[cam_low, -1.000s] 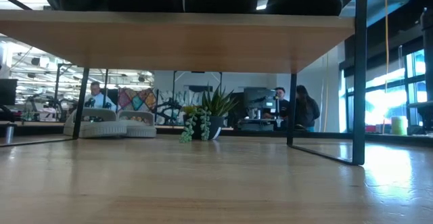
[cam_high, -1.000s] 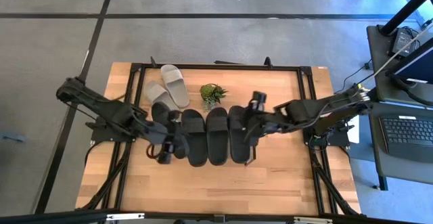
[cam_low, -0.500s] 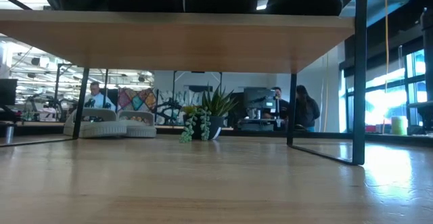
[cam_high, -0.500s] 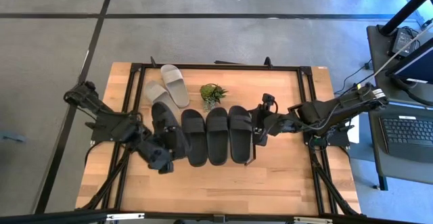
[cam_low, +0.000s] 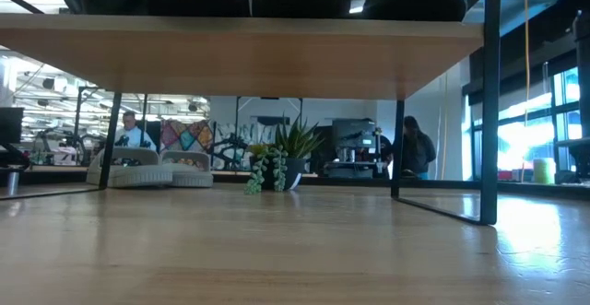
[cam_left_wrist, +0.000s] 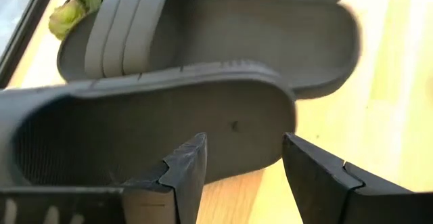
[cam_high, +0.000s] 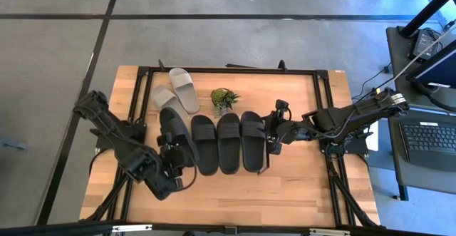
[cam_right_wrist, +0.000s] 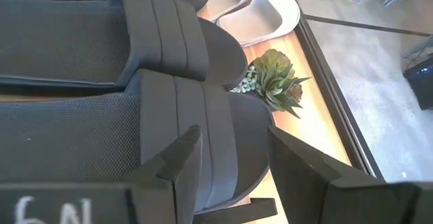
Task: Pick and place slides into the shelf
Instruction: Put the black slide on the shelf
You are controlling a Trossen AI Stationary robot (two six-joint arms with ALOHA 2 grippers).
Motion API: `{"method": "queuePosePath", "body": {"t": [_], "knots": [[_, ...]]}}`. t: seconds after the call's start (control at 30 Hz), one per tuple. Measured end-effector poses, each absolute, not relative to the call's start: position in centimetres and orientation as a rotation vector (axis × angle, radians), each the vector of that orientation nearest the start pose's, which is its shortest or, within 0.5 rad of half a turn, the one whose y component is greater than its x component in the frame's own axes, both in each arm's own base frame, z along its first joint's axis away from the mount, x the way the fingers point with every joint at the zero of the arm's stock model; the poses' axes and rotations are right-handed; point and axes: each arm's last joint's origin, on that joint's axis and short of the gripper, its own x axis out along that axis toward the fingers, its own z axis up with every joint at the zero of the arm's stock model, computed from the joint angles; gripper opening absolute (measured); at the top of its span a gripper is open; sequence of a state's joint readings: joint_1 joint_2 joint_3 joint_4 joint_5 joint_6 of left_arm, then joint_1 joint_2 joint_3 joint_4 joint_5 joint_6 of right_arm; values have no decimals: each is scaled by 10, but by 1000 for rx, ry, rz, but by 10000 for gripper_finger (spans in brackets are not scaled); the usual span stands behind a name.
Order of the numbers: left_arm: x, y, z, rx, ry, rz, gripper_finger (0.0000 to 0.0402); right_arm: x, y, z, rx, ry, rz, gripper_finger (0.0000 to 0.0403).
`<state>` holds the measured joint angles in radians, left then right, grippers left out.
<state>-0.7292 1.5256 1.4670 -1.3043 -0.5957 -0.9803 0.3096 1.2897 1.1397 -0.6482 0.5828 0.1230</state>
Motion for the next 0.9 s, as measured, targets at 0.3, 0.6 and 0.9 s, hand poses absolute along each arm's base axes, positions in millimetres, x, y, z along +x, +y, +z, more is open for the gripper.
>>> {"method": "queuePosePath", "body": {"t": [0.3, 0.6, 0.9], "knots": [[211, -194, 330, -37, 975, 411, 182, 255, 65, 314, -232, 704, -301, 165], [215, -232, 345, 101, 913, 420, 182, 255, 65, 314, -231, 703, -301, 165], [213, -237, 336, 204, 912, 404, 182, 255, 65, 314, -231, 701, -300, 165]]}}
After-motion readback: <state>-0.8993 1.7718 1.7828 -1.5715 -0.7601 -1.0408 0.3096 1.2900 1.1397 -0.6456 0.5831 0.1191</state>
